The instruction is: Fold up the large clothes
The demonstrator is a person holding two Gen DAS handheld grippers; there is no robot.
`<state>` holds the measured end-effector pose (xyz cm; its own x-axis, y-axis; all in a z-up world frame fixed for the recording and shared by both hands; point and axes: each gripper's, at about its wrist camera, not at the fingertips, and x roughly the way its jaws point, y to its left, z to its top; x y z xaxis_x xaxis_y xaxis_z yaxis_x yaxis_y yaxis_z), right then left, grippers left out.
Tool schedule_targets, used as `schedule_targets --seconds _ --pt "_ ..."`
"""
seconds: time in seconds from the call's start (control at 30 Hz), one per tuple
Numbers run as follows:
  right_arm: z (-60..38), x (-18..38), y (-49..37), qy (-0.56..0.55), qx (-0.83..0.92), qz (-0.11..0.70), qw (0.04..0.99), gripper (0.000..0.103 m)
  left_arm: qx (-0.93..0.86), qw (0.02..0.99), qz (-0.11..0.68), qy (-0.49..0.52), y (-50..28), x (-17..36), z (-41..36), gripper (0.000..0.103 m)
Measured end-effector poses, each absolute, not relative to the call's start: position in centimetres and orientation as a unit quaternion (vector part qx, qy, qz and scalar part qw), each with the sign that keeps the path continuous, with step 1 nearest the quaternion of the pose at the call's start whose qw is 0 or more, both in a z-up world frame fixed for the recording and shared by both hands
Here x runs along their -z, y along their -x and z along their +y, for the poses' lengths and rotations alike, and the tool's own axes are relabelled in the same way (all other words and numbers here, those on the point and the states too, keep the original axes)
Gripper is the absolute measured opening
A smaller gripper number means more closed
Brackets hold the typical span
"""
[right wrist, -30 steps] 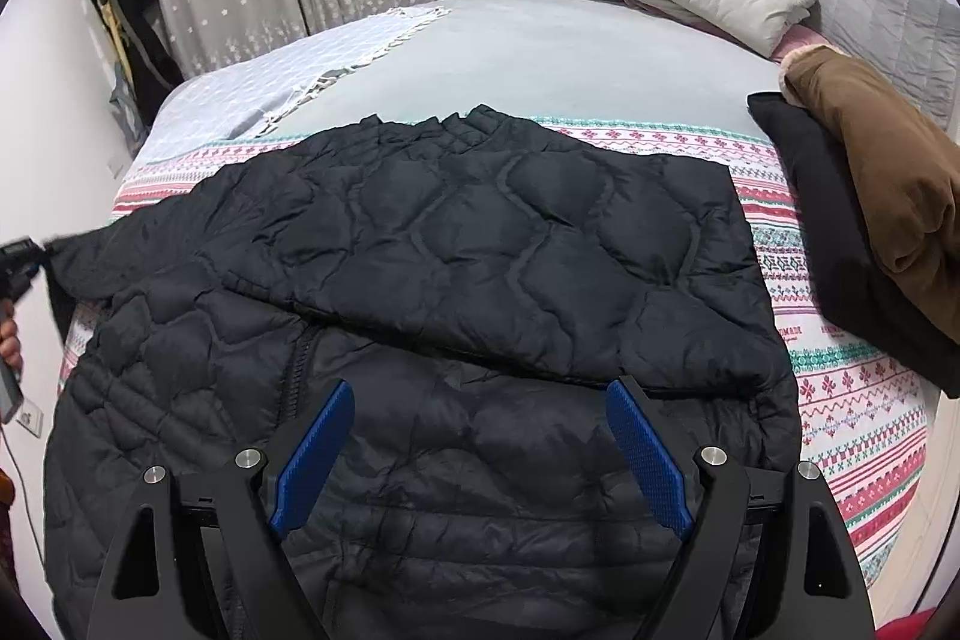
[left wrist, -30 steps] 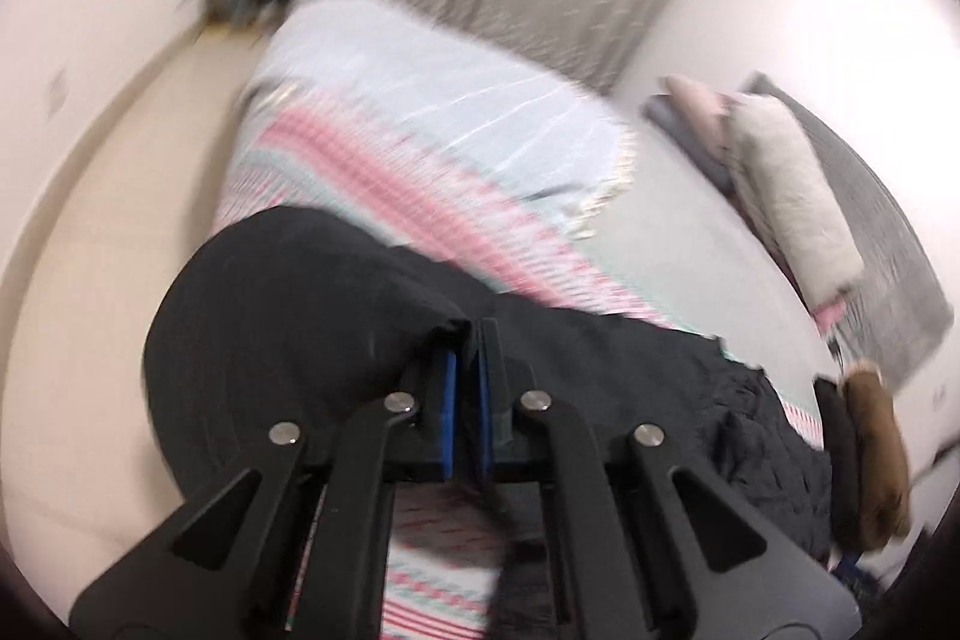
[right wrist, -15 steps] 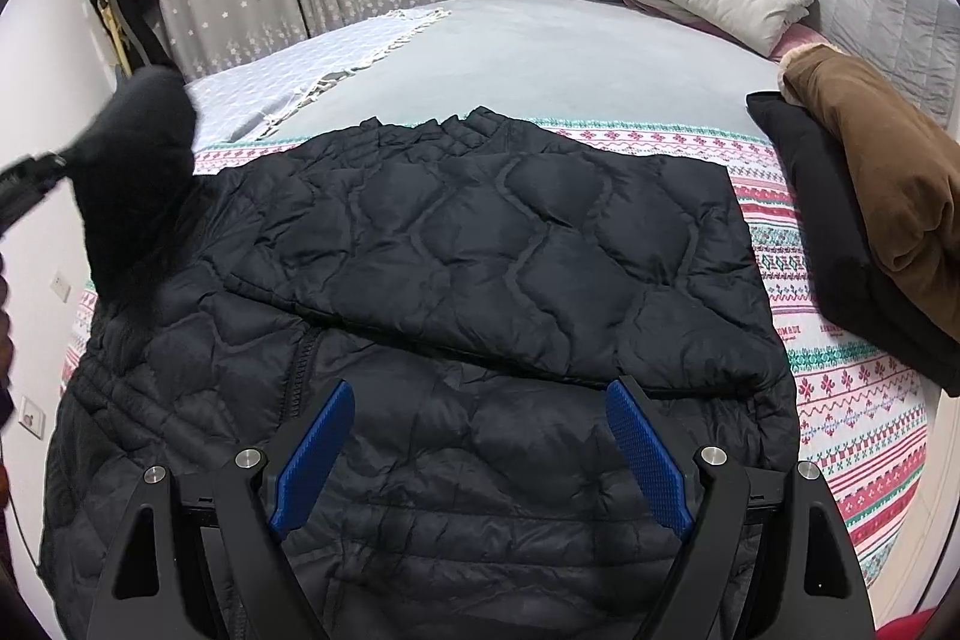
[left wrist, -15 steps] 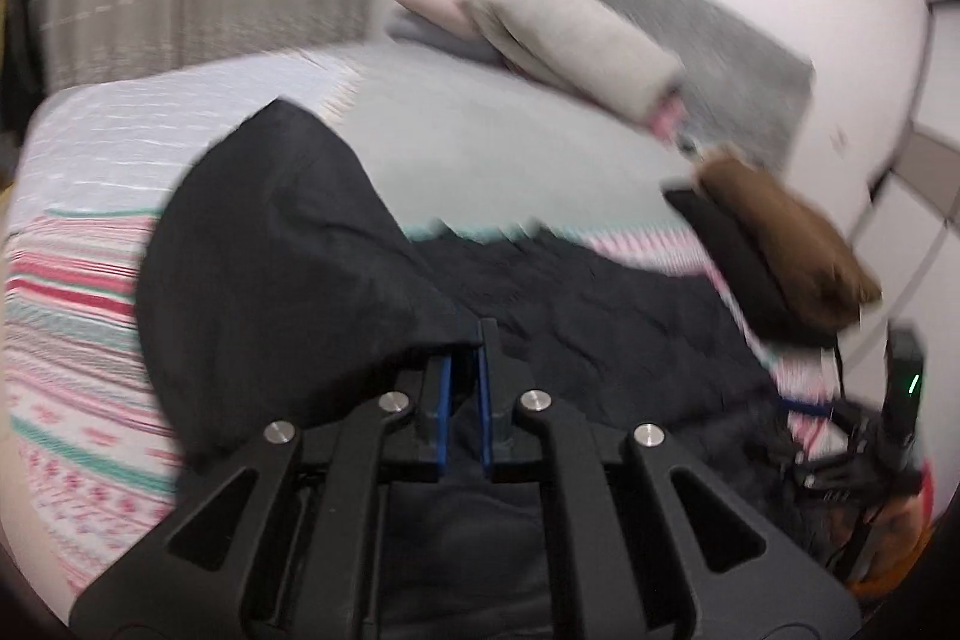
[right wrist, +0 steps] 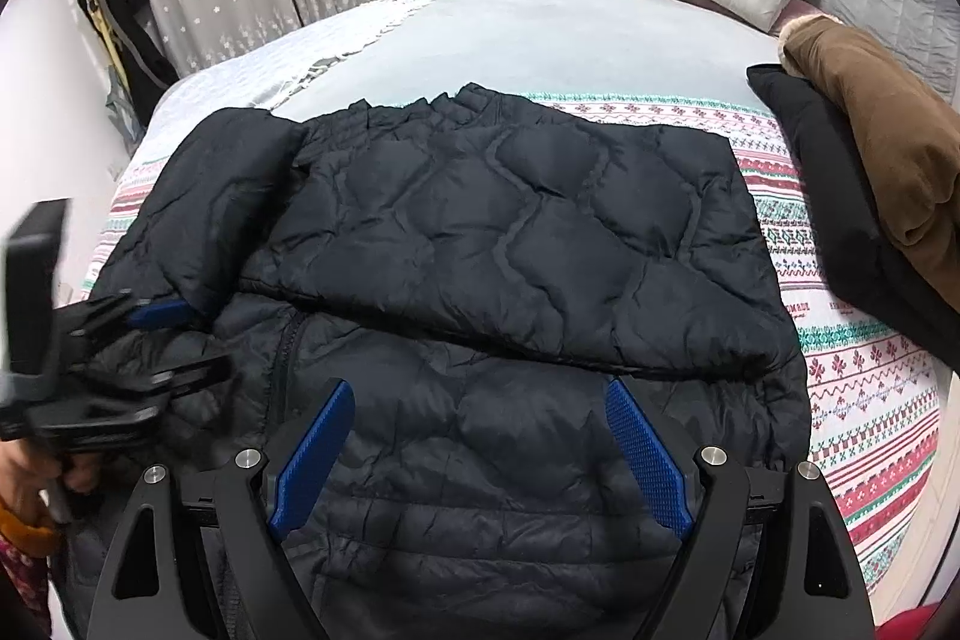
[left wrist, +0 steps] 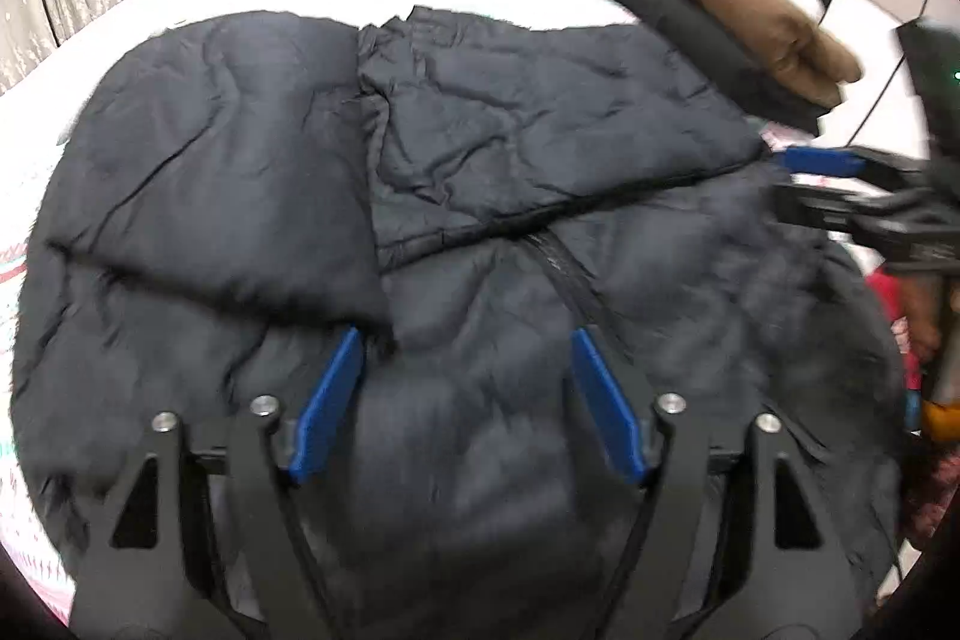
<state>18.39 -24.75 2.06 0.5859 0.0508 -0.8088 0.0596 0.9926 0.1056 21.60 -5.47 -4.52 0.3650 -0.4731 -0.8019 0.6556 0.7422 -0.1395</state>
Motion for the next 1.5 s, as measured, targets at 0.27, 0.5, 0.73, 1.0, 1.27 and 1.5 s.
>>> schedule_targets --seconds 0.27,0.5,0.73,1.0,1.27,1.5 --pt "-23.9 -1.7 -18.6 -0.061 -0.013 0.462 0.885 0.087 0.325 0.829 0.454 0.044 -24.1 2.4 2.2 0.080" --pt "-23.4 -1.7 -18.7 -0.058 -0.021 0.461 0.885 0.087 0.274 0.853 0.428 0.121 -30.9 3.4 1.9 0.071" --pt "-25.8 -1.6 -19.0 -0.086 0.001 0.455 0.886 0.087 0.435 0.818 0.376 0.010 -26.4 0.0 -7.7 0.071" --pt "-29.1 -1.8 -18.6 -0.140 0.011 0.438 0.888 0.087 0.482 0.772 0.406 -0.086 -21.7 1.6 -9.7 0.071" --pt "-29.4 -1.4 -21.0 -0.191 -0.049 0.411 0.890 0.074 0.285 0.877 0.386 -0.033 -25.9 2.0 2.0 0.071" --pt "-23.4 1.4 -25.9 -0.061 -0.043 0.450 0.890 0.023 0.140 0.879 0.454 0.037 -29.7 8.8 9.8 0.071"
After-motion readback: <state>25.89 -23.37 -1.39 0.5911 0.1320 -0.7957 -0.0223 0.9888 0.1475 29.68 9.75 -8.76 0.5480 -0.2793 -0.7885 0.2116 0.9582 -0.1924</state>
